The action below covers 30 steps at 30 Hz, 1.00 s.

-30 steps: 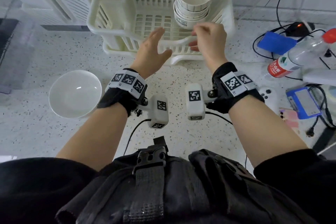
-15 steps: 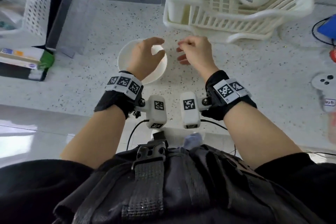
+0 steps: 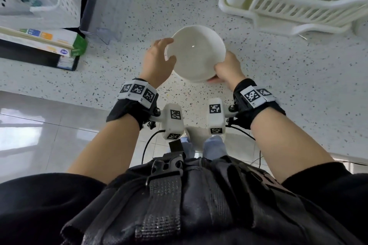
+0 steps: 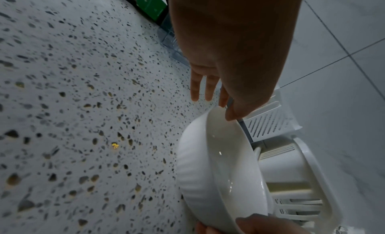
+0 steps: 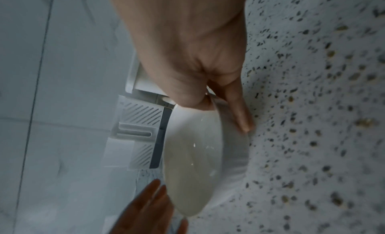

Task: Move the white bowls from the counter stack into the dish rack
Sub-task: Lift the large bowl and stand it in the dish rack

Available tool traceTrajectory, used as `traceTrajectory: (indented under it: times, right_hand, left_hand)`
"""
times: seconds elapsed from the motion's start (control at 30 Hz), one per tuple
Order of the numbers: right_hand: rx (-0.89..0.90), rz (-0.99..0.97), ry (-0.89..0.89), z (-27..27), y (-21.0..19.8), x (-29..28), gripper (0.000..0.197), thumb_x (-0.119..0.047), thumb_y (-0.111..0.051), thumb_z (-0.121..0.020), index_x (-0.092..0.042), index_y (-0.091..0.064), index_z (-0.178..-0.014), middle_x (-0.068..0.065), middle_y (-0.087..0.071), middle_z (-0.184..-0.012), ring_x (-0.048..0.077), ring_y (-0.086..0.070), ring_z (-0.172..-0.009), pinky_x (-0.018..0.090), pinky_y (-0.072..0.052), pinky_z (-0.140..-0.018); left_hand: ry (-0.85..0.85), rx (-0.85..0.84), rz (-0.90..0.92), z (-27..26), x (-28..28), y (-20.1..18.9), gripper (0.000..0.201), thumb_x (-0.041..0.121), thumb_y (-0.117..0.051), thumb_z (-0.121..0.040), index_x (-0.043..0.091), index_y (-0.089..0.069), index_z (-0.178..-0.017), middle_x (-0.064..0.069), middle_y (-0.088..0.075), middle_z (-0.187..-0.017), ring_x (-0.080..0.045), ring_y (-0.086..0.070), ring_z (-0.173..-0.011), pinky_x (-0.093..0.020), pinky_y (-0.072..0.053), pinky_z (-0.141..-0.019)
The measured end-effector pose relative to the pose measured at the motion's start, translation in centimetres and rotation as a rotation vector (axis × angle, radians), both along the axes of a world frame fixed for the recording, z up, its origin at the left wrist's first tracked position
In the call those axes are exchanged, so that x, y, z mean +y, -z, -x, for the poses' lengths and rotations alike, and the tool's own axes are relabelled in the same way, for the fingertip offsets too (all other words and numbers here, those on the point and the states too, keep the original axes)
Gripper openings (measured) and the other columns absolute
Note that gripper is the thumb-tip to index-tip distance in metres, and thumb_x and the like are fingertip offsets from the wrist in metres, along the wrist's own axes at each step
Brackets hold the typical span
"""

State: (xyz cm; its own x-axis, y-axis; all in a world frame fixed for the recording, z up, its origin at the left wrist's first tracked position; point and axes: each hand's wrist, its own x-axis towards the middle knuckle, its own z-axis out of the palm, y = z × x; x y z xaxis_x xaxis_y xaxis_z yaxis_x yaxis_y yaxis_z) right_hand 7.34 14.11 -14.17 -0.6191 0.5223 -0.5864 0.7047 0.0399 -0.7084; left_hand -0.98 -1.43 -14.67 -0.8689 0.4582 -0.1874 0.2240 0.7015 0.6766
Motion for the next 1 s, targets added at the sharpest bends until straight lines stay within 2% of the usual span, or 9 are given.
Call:
traceTrajectory:
  times: [0.2, 0.3, 0.4, 0.53, 0.63, 0.7, 0.83, 0.93, 1.0]
  right_hand:
    - [0.019, -0.057, 0.102, -0.2, -2.0, 1.7, 0.036, 0.006, -0.043, -0.087, -0.002, -0.056, -0.120, 0.013, -0.055, -0.119, 0.034, -0.061, -0.084, 0.052, -0.061, -0.067]
    - [0.079, -0.053, 0.134, -0.9, -3.9, 3.3, 0.033, 0.009, -0.043, -0.086, -0.004, -0.056, -0.113, 0.006, -0.049, -0.108, 0.032, -0.058, -0.086, 0.051, -0.061, -0.068]
    - [0.164, -0.053, 0.170, -1.4, -6.2, 5.6, 0.031, 0.011, -0.041, -0.086, -0.009, -0.055, -0.105, 0.007, -0.051, -0.111, 0.035, -0.059, -0.088, 0.050, -0.061, -0.065]
    - [0.273, -0.083, 0.222, -2.2, -8.5, 9.6, 0.038, 0.012, -0.041, -0.083, -0.006, -0.057, -0.113, 0.014, -0.056, -0.122, 0.039, -0.061, -0.097, 0.046, -0.062, -0.053]
    - [0.363, -0.076, 0.275, -2.4, -9.9, 12.8, 0.037, 0.012, -0.041, -0.081, -0.005, -0.058, -0.109, 0.012, -0.057, -0.117, 0.039, -0.061, -0.095, 0.043, -0.061, -0.050]
    - [0.414, -0.063, 0.323, -2.4, -10.5, 14.9, 0.040, 0.012, -0.041, -0.080, -0.004, -0.059, -0.112, 0.012, -0.057, -0.119, 0.037, -0.061, -0.095, 0.043, -0.061, -0.051]
    - [0.497, -0.031, 0.391, -2.2, -11.1, 19.3, 0.040, 0.011, -0.039, -0.079, -0.002, -0.060, -0.110, 0.008, -0.058, -0.114, 0.039, -0.061, -0.099, 0.048, -0.062, -0.056]
    - [0.533, 0.012, 0.429, -1.5, -10.8, 22.2, 0.040, 0.011, -0.039, -0.079, -0.001, -0.058, -0.112, 0.010, -0.056, -0.118, 0.040, -0.063, -0.095, 0.041, -0.062, -0.054]
    - [0.527, 0.049, 0.462, -0.7, -10.3, 24.0, 0.043, 0.011, -0.039, -0.079, 0.002, -0.056, -0.117, 0.014, -0.056, -0.124, 0.043, -0.063, -0.097, 0.042, -0.062, -0.054]
  left_hand:
    - [-0.013, 0.028, -0.142, 1.1, 1.6, -1.2, 0.038, 0.019, -0.043, -0.095, 0.010, -0.047, -0.132, -0.011, -0.050, -0.137, -0.023, -0.048, -0.124, -0.030, -0.040, -0.100]
    - [-0.054, 0.074, -0.241, 1.5, 3.3, -2.1, 0.039, 0.029, -0.032, -0.099, 0.010, -0.049, -0.128, -0.014, -0.060, -0.123, -0.028, -0.057, -0.111, -0.036, -0.044, -0.091]
    - [-0.099, 0.114, -0.310, 1.7, 5.5, -3.2, 0.040, 0.029, -0.028, -0.100, 0.010, -0.051, -0.126, -0.011, -0.062, -0.117, -0.024, -0.057, -0.106, -0.033, -0.044, -0.089]
    - [-0.136, 0.148, -0.441, 1.6, 9.5, -4.7, 0.039, 0.025, -0.027, -0.100, 0.007, -0.055, -0.120, -0.006, -0.062, -0.116, -0.015, -0.053, -0.108, -0.032, -0.043, -0.096]
    - [-0.097, 0.168, -0.480, 1.4, 12.8, -5.6, 0.032, 0.027, -0.027, -0.098, 0.014, -0.057, -0.102, -0.005, -0.060, -0.100, -0.026, -0.057, -0.100, -0.041, -0.046, -0.092]
    - [-0.064, 0.182, -0.476, 1.2, 15.0, -6.1, 0.037, 0.027, -0.028, -0.097, 0.007, -0.058, -0.104, -0.010, -0.062, -0.105, -0.026, -0.056, -0.101, -0.041, -0.046, -0.092]
    - [-0.014, 0.189, -0.399, 1.2, 19.4, -6.7, 0.035, 0.023, -0.035, -0.097, 0.008, -0.052, -0.125, -0.011, -0.054, -0.129, -0.020, -0.050, -0.117, -0.023, -0.039, -0.096]
    - [0.007, 0.202, -0.349, 1.5, 22.0, -7.0, 0.035, 0.018, -0.043, -0.095, 0.010, -0.051, -0.127, -0.009, -0.050, -0.134, -0.018, -0.048, -0.122, -0.023, -0.038, -0.098]
    - [0.040, 0.216, -0.291, 1.9, 23.4, -6.9, 0.036, 0.015, -0.046, -0.093, 0.010, -0.052, -0.128, -0.008, -0.050, -0.134, -0.018, -0.049, -0.121, -0.016, -0.036, -0.094]
